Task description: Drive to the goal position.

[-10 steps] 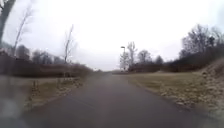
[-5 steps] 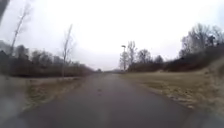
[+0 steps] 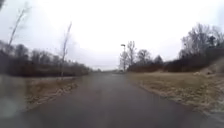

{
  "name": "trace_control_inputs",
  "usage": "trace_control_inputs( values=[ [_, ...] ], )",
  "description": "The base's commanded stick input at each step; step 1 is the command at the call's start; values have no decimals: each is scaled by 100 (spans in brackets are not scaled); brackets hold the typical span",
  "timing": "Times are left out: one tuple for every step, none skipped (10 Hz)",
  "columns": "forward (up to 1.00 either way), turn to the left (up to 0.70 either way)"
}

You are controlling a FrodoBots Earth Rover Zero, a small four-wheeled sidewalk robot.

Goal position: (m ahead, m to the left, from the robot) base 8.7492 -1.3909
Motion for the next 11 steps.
trace_control_inputs(
  values=[
    [70, 0],
    [70, 0],
    [70, 0],
    [70, 0],
    [70, 0],
    [70, 0],
    [70, 0],
    [70, 0],
    [70, 0],
    [70, 0],
    [70, 0]
  ],
)
